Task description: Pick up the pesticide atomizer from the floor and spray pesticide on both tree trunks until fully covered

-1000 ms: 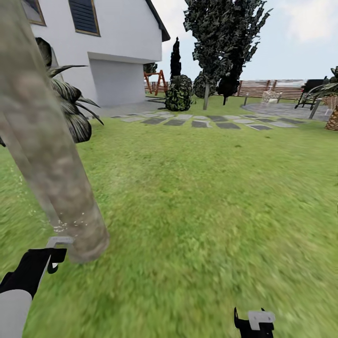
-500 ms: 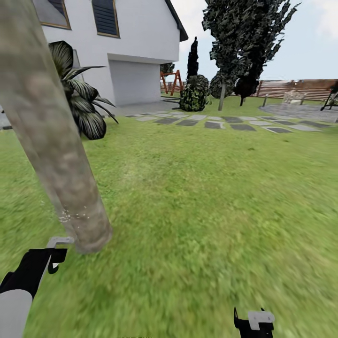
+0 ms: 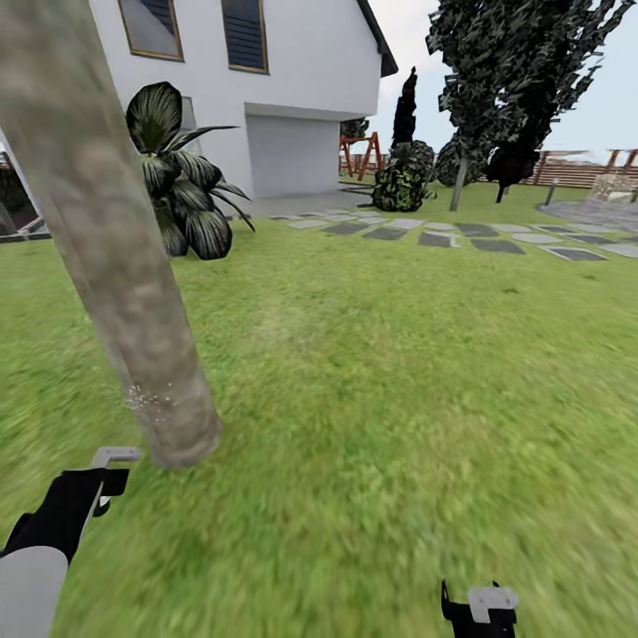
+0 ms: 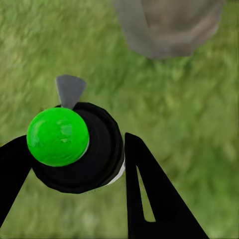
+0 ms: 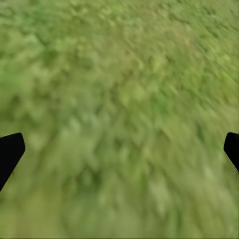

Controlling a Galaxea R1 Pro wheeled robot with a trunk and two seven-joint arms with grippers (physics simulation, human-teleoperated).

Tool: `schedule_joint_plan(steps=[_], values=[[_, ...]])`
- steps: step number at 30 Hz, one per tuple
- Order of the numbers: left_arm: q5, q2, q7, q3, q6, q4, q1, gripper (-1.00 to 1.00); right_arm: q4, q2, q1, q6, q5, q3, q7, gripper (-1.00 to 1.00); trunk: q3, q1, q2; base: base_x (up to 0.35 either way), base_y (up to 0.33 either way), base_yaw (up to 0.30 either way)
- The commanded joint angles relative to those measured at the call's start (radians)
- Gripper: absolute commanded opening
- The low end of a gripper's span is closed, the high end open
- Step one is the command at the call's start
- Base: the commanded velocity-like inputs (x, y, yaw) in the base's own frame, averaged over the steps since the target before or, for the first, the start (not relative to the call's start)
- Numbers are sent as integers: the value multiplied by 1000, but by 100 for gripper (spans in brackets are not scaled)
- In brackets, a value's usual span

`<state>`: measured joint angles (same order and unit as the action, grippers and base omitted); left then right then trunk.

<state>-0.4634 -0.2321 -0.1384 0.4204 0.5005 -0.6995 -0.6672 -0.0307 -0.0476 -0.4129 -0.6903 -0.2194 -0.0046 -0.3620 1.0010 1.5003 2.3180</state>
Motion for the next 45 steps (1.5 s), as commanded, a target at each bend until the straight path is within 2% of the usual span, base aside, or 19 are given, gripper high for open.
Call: schedule_joint_plan(steps=[1,5,14,19,20,21,22,23,25,26,27,29,31,35,37,40,43,45], values=[[3,1,16,0,0,0,0,-100,0,0,0,0,0,0,0,100,0,0,0,234,-193,17],[5,2,23,0,-2,0,0,-100,0,0,0,0,0,0,0,100,0,0,0,238,-190,30],[8,8,22,4,-4,0,0,-100,0,0,0,0,0,0,0,100,0,0,0,160,-123,260],[13,34,1,-3,-17,-17,-12,-100,0,1,0,0,0,0,0,100,0,0,0,3,-2,39],[13,37,-18,-15,-18,-18,-15,-100,0,1,0,0,0,0,0,100,0,0,0,0,0,3],[10,35,-70,-55,-17,-19,-18,-100,0,1,0,0,0,0,0,100,0,0,0,0,0,1],[6,29,-120,-100,-12,-21,-24,-100,0,2,0,0,0,0,0,100,0,0,0,0,0,0],[3,24,-143,-124,-8,-25,-43,-100,0,1,0,0,0,-1,0,100,0,0,0,0,0,0],[2,-4,-156,-132,-4,-27,-67,-100,0,0,0,0,0,-1,0,100,0,0,0,0,0,0],[6,-48,-162,-132,-1,-28,-75,-100,-1,-1,0,0,0,-1,0,100,0,0,0,0,0,0],[8,-72,-164,-132,-1,-30,-82,-100,-1,-2,0,0,0,-2,0,100,0,0,0,0,0,0],[8,-84,-166,-133,7,-30,-102,-100,-1,-3,0,0,0,-2,0,100,0,0,0,0,0,0],[11,-87,-177,-135,53,-33,-127,-100,-2,-3,0,0,0,-2,0,100,0,0,0,0,0,0],[12,-78,-263,-139,58,-33,-130,-100,-2,-3,0,0,0,-2,0,100,0,0,0,0,0,0],[11,-81,-302,-137,59,-34,-131,-100,-2,-3,0,0,0,-2,0,100,0,0,0,-186,0,0],[10,-88,-309,-135,59,-42,-131,-100,-2,-3,0,0,0,-2,0,100,0,0,0,-259,0,0],[10,-85,-307,-136,68,-104,-137,-100,-2,-3,0,0,0,-2,0,100,0,0,0,-33,0,0],[10,-80,-307,-137,114,-137,-175,-100,-2,-3,0,0,0,-2,0,100,0,0,0,-4,0,0]])
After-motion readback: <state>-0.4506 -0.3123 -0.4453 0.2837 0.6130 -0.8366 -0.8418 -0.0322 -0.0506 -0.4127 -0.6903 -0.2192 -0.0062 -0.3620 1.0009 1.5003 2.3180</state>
